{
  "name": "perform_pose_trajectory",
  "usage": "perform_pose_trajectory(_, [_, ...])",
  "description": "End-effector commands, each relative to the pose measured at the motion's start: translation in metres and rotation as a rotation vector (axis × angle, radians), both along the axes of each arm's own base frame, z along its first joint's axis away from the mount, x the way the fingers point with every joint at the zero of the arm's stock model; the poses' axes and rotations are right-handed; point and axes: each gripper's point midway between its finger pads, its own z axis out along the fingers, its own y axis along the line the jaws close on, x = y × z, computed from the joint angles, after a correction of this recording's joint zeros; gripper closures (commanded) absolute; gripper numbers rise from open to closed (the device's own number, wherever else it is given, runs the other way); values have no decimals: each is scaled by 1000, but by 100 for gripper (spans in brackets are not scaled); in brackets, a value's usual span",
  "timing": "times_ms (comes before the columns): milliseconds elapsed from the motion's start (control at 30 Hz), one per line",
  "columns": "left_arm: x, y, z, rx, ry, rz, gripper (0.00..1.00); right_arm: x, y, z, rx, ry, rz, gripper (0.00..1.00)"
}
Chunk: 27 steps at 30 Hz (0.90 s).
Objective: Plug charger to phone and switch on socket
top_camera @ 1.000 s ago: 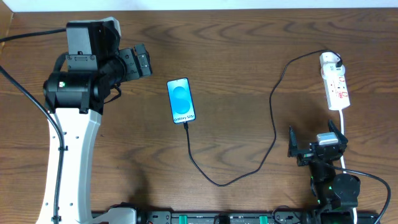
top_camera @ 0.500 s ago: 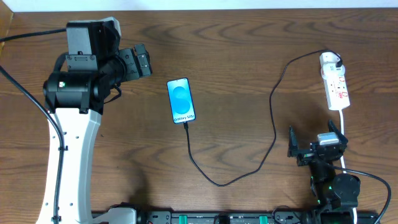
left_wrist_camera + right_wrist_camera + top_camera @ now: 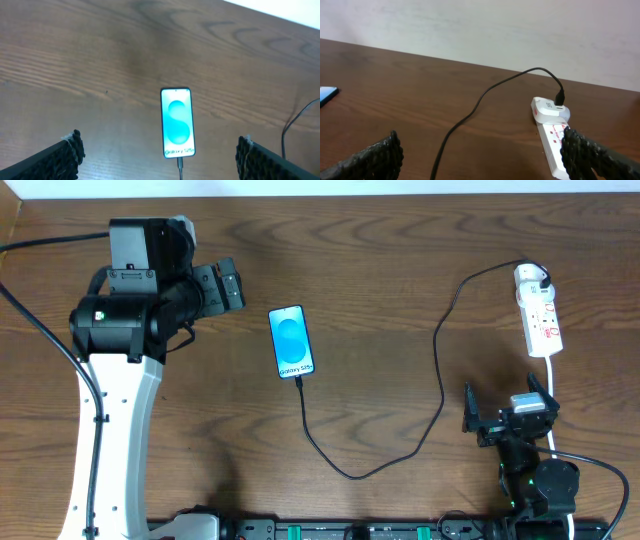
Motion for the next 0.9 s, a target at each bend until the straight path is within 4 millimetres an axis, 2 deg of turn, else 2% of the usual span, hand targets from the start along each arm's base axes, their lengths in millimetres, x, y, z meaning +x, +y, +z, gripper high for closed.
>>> perform_pose_trajectory(0, [-3,10,7,42,-21,26,2,0,0,-1,11,2,0,1])
perform_pose_trajectory(167, [-17,13,18,57,-77,36,2,0,0,-1,11,2,0,1])
perform_pose_trajectory(300, [-23,13,27,64,-191,26,2,0,0,-1,11,2,0,1])
perform_pose_trajectory(400, [-32,14,25,76,-264,13,2,0,0,-1,11,2,0,1])
perform_pose_trajectory(567, [-45,14,13,75,-389,16,2,0,0,-1,11,2,0,1])
perform_pose_trajectory(867, [-72,15,-31,68,-599,25,2,0,0,-1,11,2,0,1])
